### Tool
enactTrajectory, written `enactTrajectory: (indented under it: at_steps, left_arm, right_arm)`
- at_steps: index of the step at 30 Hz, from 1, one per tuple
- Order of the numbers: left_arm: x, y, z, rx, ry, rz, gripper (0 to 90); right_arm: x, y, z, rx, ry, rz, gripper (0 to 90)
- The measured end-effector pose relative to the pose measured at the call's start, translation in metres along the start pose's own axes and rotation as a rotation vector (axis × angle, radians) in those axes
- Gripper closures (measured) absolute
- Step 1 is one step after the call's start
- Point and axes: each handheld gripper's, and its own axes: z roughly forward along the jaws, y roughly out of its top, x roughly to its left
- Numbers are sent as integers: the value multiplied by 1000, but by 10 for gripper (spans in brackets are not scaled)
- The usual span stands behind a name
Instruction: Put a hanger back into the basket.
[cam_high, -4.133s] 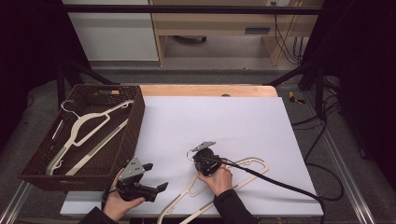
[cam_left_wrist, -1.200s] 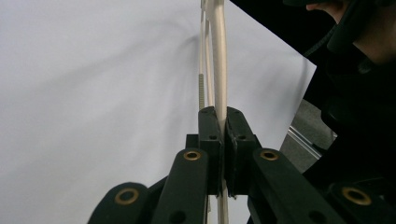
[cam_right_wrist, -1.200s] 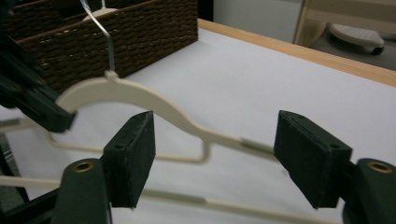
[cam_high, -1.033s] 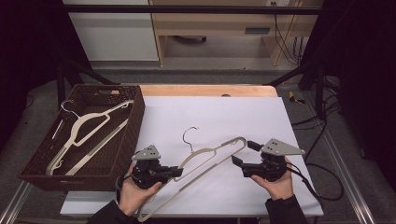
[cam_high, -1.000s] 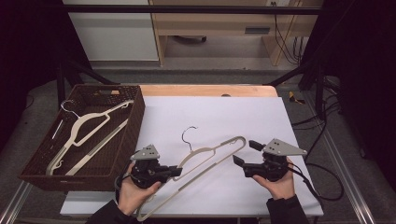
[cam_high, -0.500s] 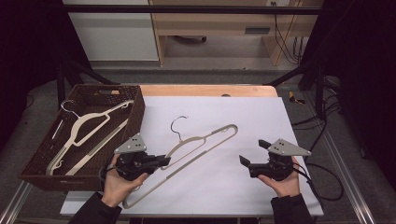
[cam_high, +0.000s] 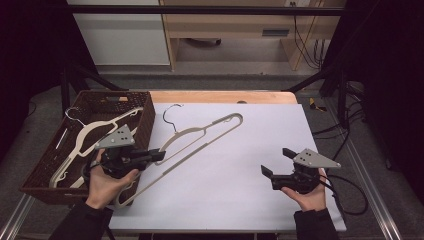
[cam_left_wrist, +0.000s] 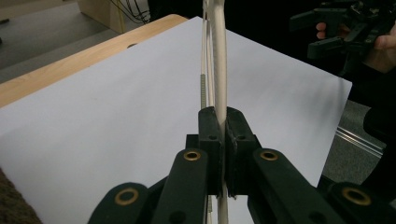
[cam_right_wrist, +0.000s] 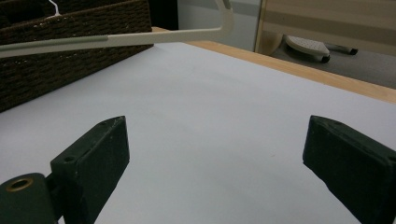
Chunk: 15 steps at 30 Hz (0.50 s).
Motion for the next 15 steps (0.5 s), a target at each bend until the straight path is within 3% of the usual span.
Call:
enactTrajectory:
  at_steps: [15]
  left_arm:
    - [34, 16, -35, -29, 58, 15, 869]
  right_arm:
    - [-6, -2, -4, -7, -20, 23, 57]
